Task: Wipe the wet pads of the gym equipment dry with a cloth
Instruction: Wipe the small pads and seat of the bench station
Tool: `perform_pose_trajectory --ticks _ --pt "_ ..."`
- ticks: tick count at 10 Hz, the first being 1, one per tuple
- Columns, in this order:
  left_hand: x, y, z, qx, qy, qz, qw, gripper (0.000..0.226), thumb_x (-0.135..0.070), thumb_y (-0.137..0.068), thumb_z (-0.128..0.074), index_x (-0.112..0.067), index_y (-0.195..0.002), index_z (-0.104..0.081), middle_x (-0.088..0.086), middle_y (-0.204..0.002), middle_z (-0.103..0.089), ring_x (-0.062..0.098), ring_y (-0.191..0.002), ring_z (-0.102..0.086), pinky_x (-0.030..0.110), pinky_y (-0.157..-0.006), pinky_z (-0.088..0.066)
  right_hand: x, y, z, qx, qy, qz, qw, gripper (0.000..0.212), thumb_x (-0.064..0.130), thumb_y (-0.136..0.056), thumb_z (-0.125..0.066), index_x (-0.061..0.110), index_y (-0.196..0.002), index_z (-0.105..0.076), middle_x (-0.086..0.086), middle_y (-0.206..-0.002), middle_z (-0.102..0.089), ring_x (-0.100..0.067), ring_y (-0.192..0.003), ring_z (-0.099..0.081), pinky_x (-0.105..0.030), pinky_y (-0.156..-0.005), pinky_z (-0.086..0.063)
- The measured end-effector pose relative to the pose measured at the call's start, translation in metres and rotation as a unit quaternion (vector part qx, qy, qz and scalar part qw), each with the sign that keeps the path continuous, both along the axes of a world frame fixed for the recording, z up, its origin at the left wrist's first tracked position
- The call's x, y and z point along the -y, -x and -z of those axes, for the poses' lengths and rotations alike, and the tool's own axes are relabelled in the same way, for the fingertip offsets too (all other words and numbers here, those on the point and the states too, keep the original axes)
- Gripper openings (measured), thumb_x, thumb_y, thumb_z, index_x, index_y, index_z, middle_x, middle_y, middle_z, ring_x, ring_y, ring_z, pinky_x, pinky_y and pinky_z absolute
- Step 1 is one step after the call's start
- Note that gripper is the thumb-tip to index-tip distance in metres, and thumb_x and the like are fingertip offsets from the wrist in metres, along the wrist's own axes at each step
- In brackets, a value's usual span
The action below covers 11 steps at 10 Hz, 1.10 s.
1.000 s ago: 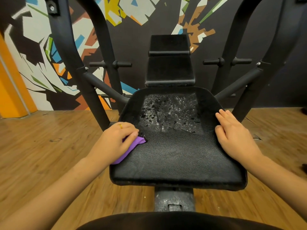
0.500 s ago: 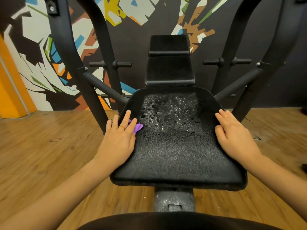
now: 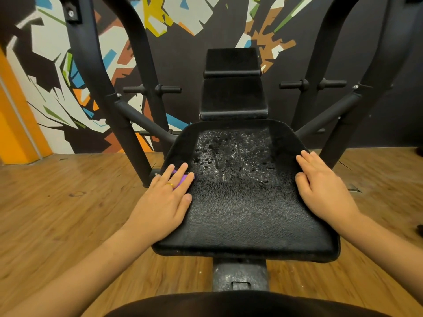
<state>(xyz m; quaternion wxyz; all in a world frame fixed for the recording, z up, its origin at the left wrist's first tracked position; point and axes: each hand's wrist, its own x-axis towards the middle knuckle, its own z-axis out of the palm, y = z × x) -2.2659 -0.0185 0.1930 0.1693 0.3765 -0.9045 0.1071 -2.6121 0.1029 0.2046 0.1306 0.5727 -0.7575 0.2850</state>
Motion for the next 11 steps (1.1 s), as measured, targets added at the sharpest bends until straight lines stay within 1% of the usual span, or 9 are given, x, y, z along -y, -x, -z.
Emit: perform_pose_trajectory --ticks 1,2,3,4,6,7,9,10,11 --pt "0.01 0.008 -0.009 0.006 -0.006 -0.016 1.0 0.072 -0.054 -0.098 -0.006 -0.021 -0.16 -0.026 0.002 -0.169 -0.013 0.024 -0.156 -0.009 0.045 -0.123 -0.016 0.0 0.0 -0.001 0.0 0.001 0.0 1.0 0.052 0.024 -0.105 -0.04 0.01 -0.155 -0.038 -0.005 -0.164 -0.029 -0.017 -0.154 -0.017 -0.025 -0.118 -0.01" --pt "0.025 0.018 -0.019 0.008 -0.014 -0.032 0.999 0.074 -0.053 -0.097 -0.005 -0.019 -0.161 -0.023 0.006 -0.169 -0.011 0.025 -0.156 -0.007 0.044 -0.124 -0.014 0.0 0.0 0.0 0.0 -0.001 -0.001 1.0 0.052 0.024 -0.105 -0.04 0.01 -0.155 -0.038 -0.005 -0.164 -0.029 -0.017 -0.154 -0.017 -0.025 -0.118 -0.009" --pt "0.033 0.026 -0.028 0.012 -0.023 -0.036 0.999 0.077 -0.053 -0.094 -0.002 -0.017 -0.161 -0.02 0.006 -0.17 -0.008 0.024 -0.156 -0.003 0.042 -0.124 -0.007 0.0 0.001 0.0 0.002 0.0 0.0 1.0 0.052 0.024 -0.105 -0.041 0.01 -0.155 -0.038 -0.004 -0.164 -0.029 -0.016 -0.154 -0.017 -0.024 -0.119 -0.009" --pt "0.023 0.02 -0.027 0.02 -0.027 -0.02 0.999 0.087 -0.055 -0.088 0.004 -0.015 -0.161 -0.02 0.006 -0.17 -0.006 0.024 -0.156 -0.005 0.038 -0.124 -0.01 -0.001 0.0 -0.001 -0.002 -0.004 0.0 1.0 0.052 0.024 -0.105 -0.041 0.01 -0.154 -0.038 -0.005 -0.164 -0.03 -0.017 -0.154 -0.017 -0.025 -0.119 -0.008" --pt "0.009 0.008 -0.011 0.007 -0.039 -0.005 0.999 0.082 -0.055 -0.092 0.001 -0.016 -0.161 -0.022 0.001 -0.169 -0.007 0.02 -0.156 -0.009 0.04 -0.126 -0.015 -0.001 -0.001 0.001 -0.008 0.002 0.004 1.0 0.052 0.024 -0.104 -0.041 0.01 -0.154 -0.039 -0.004 -0.164 -0.03 -0.016 -0.154 -0.018 -0.025 -0.12 -0.01" --pt "0.027 0.017 -0.022 0.006 -0.042 0.007 0.999 0.082 -0.055 -0.092 0.0 -0.016 -0.16 -0.022 0.002 -0.169 -0.01 0.02 -0.156 -0.009 0.038 -0.124 -0.011 0.001 -0.001 0.002 -0.008 0.004 0.01 1.0 0.052 0.024 -0.104 -0.042 0.01 -0.154 -0.041 -0.004 -0.163 -0.032 -0.017 -0.154 -0.019 -0.025 -0.119 -0.011" --pt "0.094 0.056 -0.056 0.017 -0.037 -0.01 0.999 0.055 -0.031 -0.109 -0.025 -0.011 -0.16 -0.021 0.01 -0.169 -0.01 0.028 -0.156 -0.009 0.044 -0.124 -0.016 0.001 -0.001 0.002 -0.007 0.005 0.012 1.0 0.052 0.023 -0.104 -0.042 0.011 -0.154 -0.04 -0.003 -0.163 -0.031 -0.016 -0.154 -0.018 -0.024 -0.118 -0.01" --pt "0.106 0.064 -0.067 0.035 -0.056 -0.013 0.998 0.055 -0.029 -0.11 -0.027 -0.012 -0.162 -0.016 0.008 -0.17 -0.005 0.027 -0.156 -0.004 0.044 -0.125 -0.011 0.001 -0.001 0.001 -0.006 0.005 0.011 1.0 0.052 0.023 -0.104 -0.041 0.011 -0.155 -0.039 -0.002 -0.164 -0.029 -0.014 -0.154 -0.016 -0.022 -0.117 -0.009" --pt "0.096 0.055 -0.061 0.031 -0.061 -0.006 0.998 0.056 -0.031 -0.11 -0.027 -0.012 -0.161 -0.017 0.008 -0.17 -0.006 0.026 -0.156 -0.006 0.043 -0.125 -0.013 0.0 -0.001 0.001 -0.005 0.0 0.01 1.0 0.052 0.024 -0.104 -0.041 0.012 -0.155 -0.037 -0.002 -0.164 -0.028 -0.014 -0.154 -0.016 -0.023 -0.118 -0.009"
